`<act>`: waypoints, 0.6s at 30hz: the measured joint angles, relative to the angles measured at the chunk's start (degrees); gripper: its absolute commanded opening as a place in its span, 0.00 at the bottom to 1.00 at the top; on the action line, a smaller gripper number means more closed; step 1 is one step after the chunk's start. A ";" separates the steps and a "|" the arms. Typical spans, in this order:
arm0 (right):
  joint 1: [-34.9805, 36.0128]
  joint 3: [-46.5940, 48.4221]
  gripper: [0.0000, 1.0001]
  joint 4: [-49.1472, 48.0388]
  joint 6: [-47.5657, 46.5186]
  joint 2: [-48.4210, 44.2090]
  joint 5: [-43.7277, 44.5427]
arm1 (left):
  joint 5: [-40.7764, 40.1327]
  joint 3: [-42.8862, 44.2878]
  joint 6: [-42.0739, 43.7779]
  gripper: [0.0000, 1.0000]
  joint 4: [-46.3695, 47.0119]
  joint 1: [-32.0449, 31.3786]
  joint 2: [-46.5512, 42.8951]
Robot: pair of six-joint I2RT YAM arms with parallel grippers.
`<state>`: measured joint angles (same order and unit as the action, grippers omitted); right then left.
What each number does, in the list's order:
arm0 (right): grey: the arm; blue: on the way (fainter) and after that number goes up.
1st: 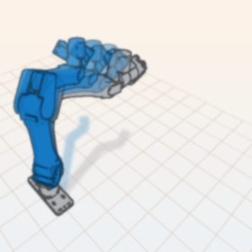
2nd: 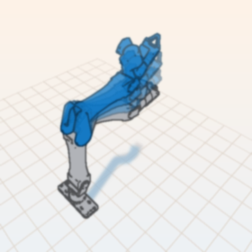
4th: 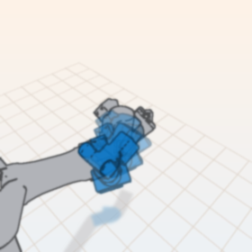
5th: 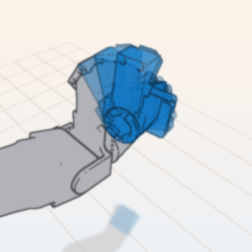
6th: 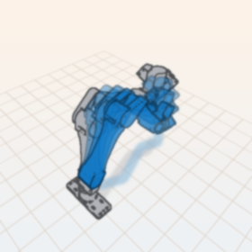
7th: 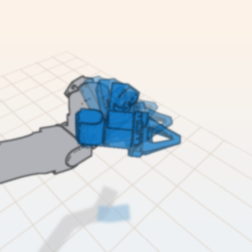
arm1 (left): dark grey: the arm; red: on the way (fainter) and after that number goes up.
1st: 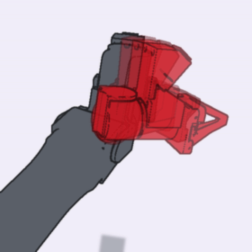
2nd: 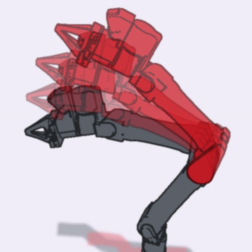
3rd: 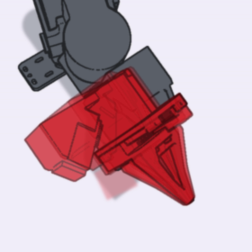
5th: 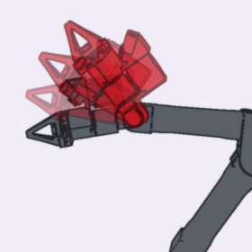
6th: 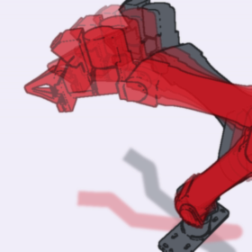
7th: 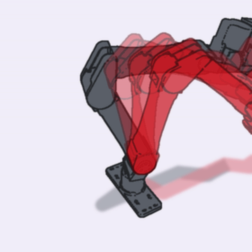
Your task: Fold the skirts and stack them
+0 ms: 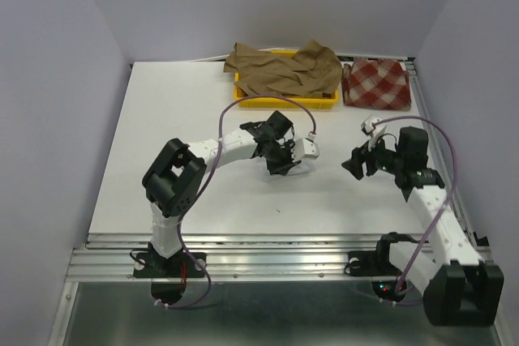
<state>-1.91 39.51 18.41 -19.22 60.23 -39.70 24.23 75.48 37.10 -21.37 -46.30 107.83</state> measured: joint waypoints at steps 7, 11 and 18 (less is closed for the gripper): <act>9.22 -14.49 0.71 -2.21 -22.56 -25.24 -2.01 | 11.19 10.29 6.08 0.07 -10.67 2.29 6.91; 15.69 -20.22 0.78 -2.86 -34.03 -27.61 -1.14 | 15.67 14.53 9.40 0.07 -17.25 3.43 11.08; 21.38 -20.76 0.81 -8.24 -47.30 -14.36 -0.46 | 19.54 17.59 12.68 0.07 -24.20 4.59 13.25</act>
<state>19.46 18.74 10.17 -66.52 45.87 -40.16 43.77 93.08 49.78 -45.56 -41.71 121.08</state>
